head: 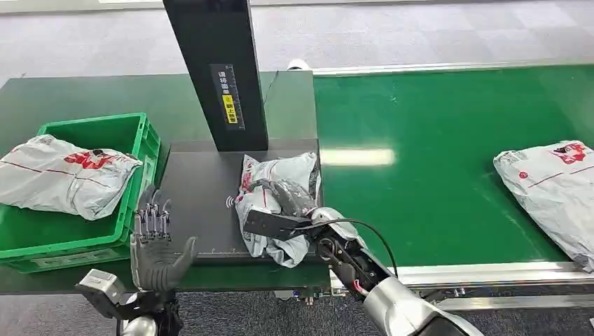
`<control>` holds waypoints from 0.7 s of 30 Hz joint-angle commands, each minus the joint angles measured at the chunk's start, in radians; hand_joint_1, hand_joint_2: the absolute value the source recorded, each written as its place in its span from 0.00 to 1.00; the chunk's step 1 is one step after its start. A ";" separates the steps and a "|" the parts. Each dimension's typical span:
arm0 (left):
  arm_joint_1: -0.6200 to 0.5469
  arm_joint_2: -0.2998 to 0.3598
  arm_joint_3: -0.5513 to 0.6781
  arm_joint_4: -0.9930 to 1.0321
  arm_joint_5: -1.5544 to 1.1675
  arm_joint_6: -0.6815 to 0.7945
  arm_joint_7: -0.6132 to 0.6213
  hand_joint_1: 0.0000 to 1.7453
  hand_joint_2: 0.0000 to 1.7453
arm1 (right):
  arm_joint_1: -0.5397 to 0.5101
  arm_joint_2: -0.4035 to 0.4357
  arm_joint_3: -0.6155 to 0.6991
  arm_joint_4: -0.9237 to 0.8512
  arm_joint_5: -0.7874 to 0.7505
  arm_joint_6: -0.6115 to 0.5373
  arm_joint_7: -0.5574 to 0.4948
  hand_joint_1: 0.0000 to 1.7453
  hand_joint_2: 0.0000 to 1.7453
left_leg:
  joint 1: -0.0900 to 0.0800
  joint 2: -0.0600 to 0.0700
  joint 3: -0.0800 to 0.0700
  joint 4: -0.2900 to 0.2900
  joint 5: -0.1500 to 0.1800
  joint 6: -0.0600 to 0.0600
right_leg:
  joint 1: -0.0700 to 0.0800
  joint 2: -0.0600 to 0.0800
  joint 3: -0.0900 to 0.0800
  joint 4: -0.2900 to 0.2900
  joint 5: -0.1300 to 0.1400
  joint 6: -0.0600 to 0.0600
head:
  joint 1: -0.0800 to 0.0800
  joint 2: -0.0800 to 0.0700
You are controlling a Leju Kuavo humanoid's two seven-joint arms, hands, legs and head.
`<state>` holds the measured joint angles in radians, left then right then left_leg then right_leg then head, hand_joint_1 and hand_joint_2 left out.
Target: Moved the parcel from conveyor to table for the left to box.
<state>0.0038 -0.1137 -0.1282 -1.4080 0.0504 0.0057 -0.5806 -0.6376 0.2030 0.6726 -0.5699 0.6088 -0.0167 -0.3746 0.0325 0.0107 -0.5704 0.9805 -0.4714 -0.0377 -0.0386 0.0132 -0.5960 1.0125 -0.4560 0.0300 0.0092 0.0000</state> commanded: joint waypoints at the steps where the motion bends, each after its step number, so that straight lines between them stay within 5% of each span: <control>1: -0.095 0.004 -0.041 0.122 0.005 -0.012 0.010 0.00 1.00 | -0.034 0.018 0.099 0.138 -0.015 0.029 -0.107 1.00 1.00 | 0.000 -0.004 0.003 -0.002 0.001 0.003 | 0.001 -0.004 0.004 -0.002 0.000 -0.004 | 0.000 0.000; 21: -0.097 0.004 -0.041 0.122 0.006 -0.012 0.010 0.00 1.00 | -0.036 0.017 0.095 0.129 -0.019 0.012 -0.119 1.00 1.00 | 0.000 0.000 0.002 -0.001 0.000 0.002 | 0.000 -0.001 0.002 0.000 0.000 -0.002 | 0.000 0.000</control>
<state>-0.0706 -0.1141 -0.1556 -1.3477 0.0553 -0.0031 -0.5741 -0.6470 0.2216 0.7282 -0.4986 0.5901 -0.0080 -0.4925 0.0326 0.0119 -0.5694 0.9805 -0.4713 -0.0378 -0.0384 0.0137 -0.5959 1.0127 -0.4558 0.0299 0.0092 0.0000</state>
